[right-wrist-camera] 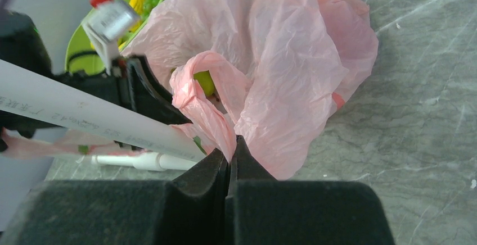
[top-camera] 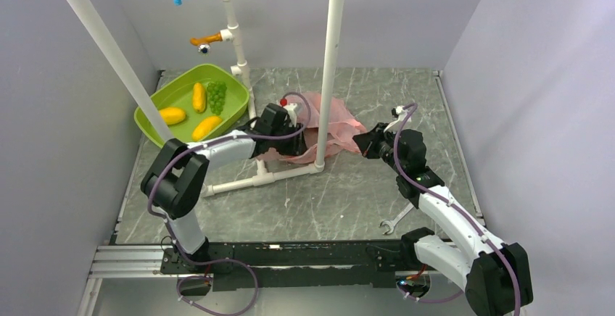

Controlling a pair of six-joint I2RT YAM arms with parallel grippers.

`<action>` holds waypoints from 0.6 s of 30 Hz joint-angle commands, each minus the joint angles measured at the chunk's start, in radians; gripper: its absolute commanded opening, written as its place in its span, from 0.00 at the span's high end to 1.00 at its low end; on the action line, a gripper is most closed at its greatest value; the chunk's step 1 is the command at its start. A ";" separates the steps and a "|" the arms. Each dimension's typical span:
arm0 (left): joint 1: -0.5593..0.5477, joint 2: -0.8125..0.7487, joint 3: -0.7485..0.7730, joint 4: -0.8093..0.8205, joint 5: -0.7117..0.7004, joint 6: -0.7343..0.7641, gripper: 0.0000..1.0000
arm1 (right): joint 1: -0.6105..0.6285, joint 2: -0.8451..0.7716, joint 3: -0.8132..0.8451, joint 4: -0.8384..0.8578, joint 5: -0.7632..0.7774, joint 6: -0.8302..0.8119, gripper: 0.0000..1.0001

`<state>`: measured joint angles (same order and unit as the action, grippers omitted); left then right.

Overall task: Take the fake fruits out of the plastic bag
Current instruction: Adjust the plastic bag at the center of the board.

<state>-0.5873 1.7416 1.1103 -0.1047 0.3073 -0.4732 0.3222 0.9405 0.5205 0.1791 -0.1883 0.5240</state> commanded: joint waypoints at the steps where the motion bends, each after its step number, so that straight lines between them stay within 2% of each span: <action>1: -0.049 0.012 -0.107 0.108 -0.114 -0.039 0.57 | -0.003 -0.007 -0.013 0.031 0.008 -0.013 1.00; 5: -0.045 0.019 -0.164 0.147 -0.125 -0.042 0.57 | -0.003 0.003 -0.040 0.039 0.009 -0.020 1.00; 16: 0.083 0.084 0.094 0.061 -0.069 0.027 0.48 | -0.003 0.002 -0.053 0.032 0.003 -0.010 1.00; 18: 0.095 0.097 0.134 0.066 -0.068 0.034 0.44 | -0.003 -0.001 -0.046 0.026 0.006 -0.012 1.00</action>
<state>-0.5274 1.8198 1.1439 -0.0463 0.2142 -0.4698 0.3218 0.9535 0.4618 0.1806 -0.1883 0.5201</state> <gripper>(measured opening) 0.522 0.008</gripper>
